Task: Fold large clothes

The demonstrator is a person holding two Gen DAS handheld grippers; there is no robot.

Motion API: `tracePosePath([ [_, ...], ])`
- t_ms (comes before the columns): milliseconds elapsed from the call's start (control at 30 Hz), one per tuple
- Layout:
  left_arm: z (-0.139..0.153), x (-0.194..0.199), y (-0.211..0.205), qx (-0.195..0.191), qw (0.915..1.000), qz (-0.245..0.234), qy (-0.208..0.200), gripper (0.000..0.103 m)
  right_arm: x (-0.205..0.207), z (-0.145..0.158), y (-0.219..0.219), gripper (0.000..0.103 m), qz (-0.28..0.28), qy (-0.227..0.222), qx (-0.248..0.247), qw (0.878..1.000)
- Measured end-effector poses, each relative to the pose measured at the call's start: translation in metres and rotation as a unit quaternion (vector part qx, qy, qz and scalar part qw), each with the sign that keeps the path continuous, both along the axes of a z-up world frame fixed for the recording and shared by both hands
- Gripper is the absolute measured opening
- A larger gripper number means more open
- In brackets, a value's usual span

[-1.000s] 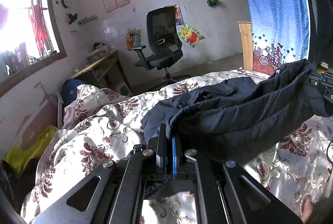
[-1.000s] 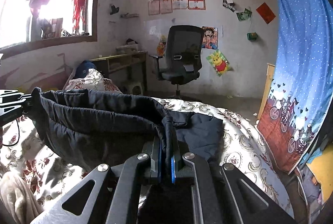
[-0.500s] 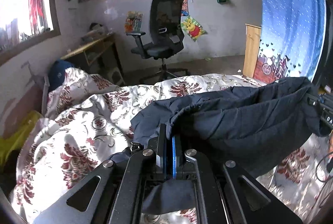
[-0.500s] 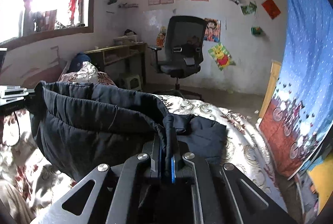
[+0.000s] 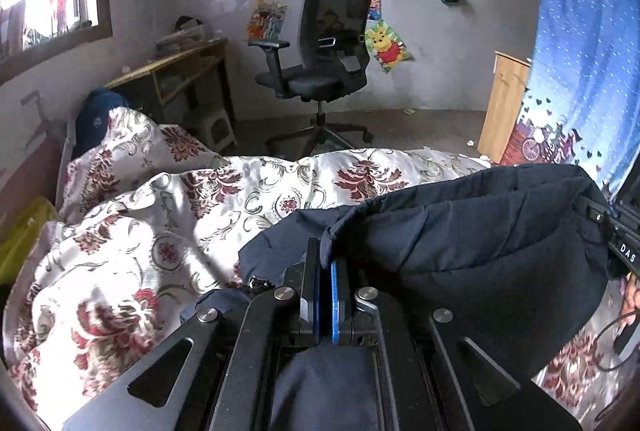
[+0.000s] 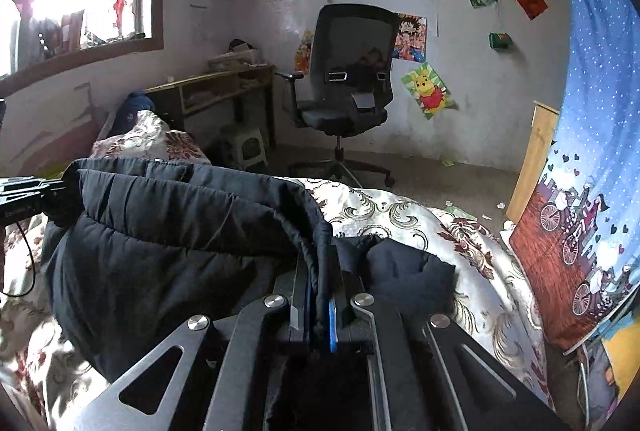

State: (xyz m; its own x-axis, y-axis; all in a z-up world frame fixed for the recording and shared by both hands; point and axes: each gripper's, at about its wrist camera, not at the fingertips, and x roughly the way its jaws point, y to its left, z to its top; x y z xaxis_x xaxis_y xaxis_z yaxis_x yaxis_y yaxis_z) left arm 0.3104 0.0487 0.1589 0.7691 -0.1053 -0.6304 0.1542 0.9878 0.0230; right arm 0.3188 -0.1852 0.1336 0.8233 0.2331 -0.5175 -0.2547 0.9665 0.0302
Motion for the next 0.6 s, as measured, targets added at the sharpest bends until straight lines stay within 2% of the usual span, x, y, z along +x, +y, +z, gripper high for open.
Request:
tracePosePath([
  [167,-0.011,0.039,0.001,-0.006,0.9996,0.009,0.026,0.002,0.036,-0.015,0.002,0.006,-0.004,0.019,0.003,1.0],
  [467,-0.032,0.085,-0.006,0.013,0.9994,0.012,0.029,0.002,0.079,-0.035,0.0,0.006,-0.005,0.027,-0.009,1.0],
  [600,-0.049,0.102,-0.006,0.009,0.9989,0.021,0.041,0.002,0.093,-0.051,-0.002,0.006,-0.01,0.041,-0.008,0.999],
])
